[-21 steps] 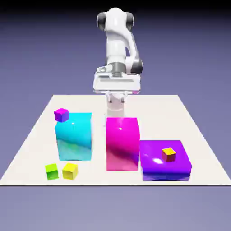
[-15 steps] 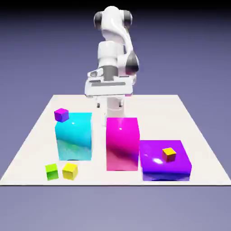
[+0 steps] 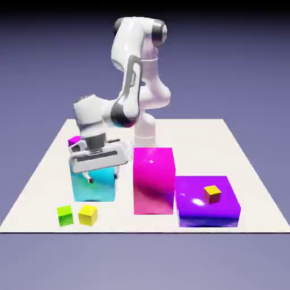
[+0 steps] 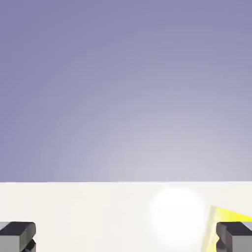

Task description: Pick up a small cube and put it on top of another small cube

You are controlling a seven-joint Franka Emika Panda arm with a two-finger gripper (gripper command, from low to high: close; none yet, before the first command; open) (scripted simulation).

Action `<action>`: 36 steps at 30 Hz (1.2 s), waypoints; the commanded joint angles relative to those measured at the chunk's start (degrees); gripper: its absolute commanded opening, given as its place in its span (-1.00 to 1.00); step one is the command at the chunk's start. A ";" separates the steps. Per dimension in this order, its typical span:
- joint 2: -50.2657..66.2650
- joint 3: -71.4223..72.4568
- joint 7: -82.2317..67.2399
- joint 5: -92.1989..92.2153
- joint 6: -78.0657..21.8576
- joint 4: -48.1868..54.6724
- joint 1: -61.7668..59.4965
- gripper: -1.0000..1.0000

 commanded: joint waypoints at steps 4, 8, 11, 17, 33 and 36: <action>8.18 -6.05 -9.97 7.42 -4.50 3.36 2.48 0.00; 16.35 -12.09 -19.94 14.84 -8.99 6.72 4.97 0.00; 22.49 -16.63 -27.41 20.41 -12.36 9.24 6.83 0.00; 34.75 -25.70 -42.36 31.54 -19.10 14.28 10.56 0.00; 39.87 -27.76 -49.30 38.39 -19.01 16.10 12.11 -1.00; 33.86 -25.26 -43.73 33.99 -18.23 15.59 9.96 -1.00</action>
